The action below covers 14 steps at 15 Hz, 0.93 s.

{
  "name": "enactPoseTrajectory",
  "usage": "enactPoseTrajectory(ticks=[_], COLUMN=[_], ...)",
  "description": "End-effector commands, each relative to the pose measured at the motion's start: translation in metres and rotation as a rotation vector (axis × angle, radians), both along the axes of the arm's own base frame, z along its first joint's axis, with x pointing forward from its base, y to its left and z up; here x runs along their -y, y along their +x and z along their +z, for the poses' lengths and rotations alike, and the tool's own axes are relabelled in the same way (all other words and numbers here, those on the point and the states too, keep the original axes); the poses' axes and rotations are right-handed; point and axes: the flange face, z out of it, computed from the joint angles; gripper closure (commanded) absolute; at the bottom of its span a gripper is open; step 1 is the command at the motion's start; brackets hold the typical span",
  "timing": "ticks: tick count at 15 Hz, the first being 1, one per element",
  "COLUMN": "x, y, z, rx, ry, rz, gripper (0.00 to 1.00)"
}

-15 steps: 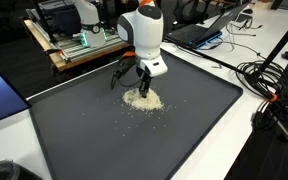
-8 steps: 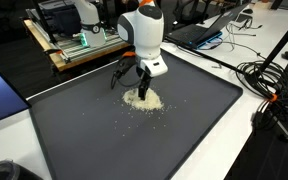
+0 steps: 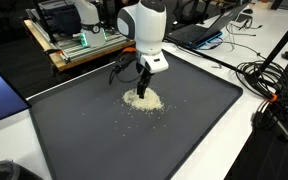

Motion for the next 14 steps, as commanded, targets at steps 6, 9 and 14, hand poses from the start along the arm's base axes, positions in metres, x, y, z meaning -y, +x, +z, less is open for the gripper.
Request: enactPoseTrajectory(ticks=[6, 9, 14], x=[-0.039, -0.054, -0.076], y=[0.014, 0.023, 0.038], z=[0.064, 0.074, 0.085], rx=[-0.026, -0.034, -0.055], ry=[-0.184, -0.268, -0.349], rz=[-0.162, -0.205, -0.242], gripper=[0.0, 0.0, 0.0])
